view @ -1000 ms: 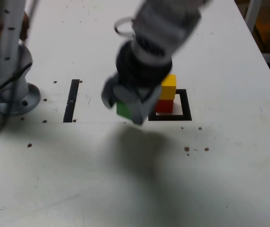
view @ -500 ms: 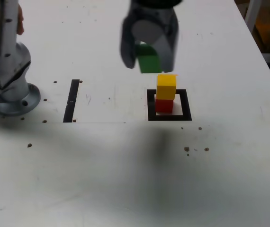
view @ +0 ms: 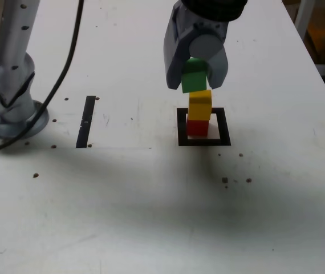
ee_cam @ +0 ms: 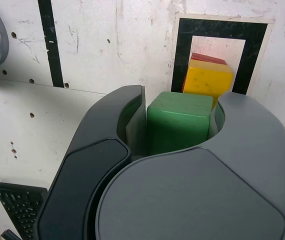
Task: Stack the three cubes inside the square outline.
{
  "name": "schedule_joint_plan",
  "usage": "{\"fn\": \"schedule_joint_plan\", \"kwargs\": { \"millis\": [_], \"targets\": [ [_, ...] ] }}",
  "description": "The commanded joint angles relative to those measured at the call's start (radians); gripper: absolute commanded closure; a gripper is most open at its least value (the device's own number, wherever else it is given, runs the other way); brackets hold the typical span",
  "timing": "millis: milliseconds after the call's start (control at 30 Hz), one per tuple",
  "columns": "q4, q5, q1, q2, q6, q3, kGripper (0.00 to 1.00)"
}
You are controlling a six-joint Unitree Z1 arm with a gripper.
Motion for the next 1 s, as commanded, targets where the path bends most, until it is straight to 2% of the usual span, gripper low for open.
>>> {"fn": "schedule_joint_plan", "kwargs": {
  "millis": [0,467,667,967],
  "targets": [
    [0.016,-0.001,0.000,0.015,0.003,-0.007,0.73],
    [0.015,0.008,0.010,0.039,0.031,-0.024,0.72],
    [0.014,0.008,0.015,0.065,0.038,-0.035,0.67],
    [0.014,0.018,0.023,0.084,0.047,-0.047,0.67]
  ]
}}
